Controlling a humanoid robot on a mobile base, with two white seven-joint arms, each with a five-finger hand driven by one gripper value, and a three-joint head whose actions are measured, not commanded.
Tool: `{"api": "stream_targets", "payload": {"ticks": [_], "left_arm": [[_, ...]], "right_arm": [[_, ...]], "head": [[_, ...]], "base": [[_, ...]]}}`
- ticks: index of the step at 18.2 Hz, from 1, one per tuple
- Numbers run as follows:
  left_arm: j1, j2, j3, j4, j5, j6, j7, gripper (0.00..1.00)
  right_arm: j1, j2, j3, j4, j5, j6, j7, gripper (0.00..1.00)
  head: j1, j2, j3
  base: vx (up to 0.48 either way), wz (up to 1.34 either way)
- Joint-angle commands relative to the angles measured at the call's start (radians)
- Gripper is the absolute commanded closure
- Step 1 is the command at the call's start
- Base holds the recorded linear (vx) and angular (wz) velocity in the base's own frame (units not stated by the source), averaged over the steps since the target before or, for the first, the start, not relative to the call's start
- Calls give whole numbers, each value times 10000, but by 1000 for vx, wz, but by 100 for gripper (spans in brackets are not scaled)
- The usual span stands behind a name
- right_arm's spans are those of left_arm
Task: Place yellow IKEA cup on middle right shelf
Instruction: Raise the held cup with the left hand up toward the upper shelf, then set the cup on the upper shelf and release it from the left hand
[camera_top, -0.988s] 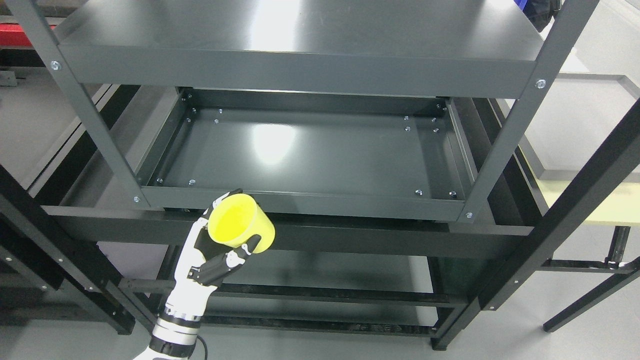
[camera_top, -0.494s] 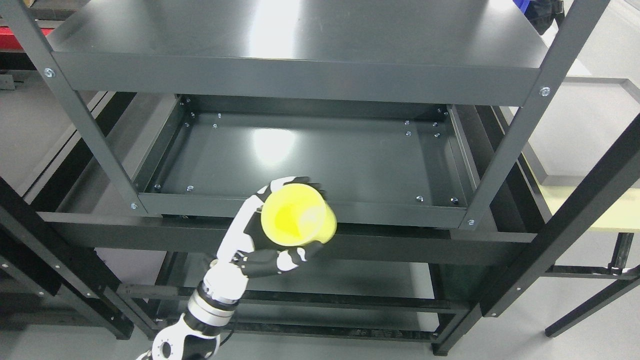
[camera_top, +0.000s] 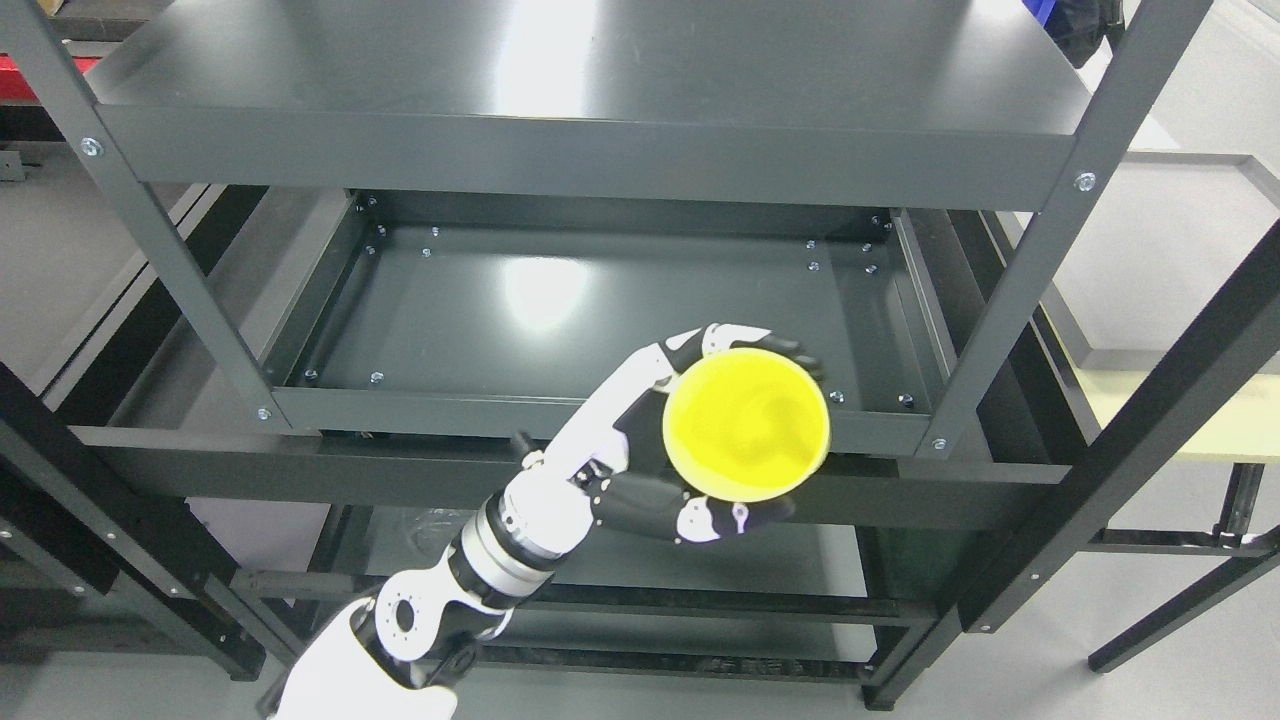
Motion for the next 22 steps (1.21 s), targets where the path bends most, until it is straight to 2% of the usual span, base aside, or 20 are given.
{"api": "stream_targets", "payload": {"ticks": [1,3,4,5,8,11,17,19,22], "left_arm": [[-2260,-845,-603,-85,698,55,86,98],[-3043,-1107,-327,-85,898,131,254,99],[-3426,-1244,-113,-70,914,344,696,100],[-3977,-1413,239,-70,914,862,1687,100],[-4992,-1553,946,-24,914,2657,3885,100],[-5682,-1522,1559,311,884,5276,5619,100],[-7016,-1476,2541,2318,578,8901,5884,100],[-7660,-1446,2727,3330,348,9608,6159,100],[-8124,-1185,2804,4591,-20,9872,6407,99]], "right_arm": [[137,-175,169,1,-245,7,-8,1],[137,-175,169,1,-245,7,-8,1],[137,-175,169,1,-245,7,-8,1],[137,-175,169,1,-245,7,-8,1],[137,-175,169,1,-245,7,-8,1],[137,-175,169,1,-245,7,-8,1],[137,-175,169,1,-245,7,-8,1],[137,-175,169,1,-245,7,-8,1],[137,-175,169,1,-245,7,-8,1]], "head": [[0,0,0],[0,0,0],[0,0,0],[0,0,0],[0,0,0],[0,-2,0],[0,-2,0],[0,-1,0],[0,-1,0]], "base": [[0,0],[0,0],[0,0],[0,0],[0,0],[0,0],[0,0],[0,0],[0,0]]}}
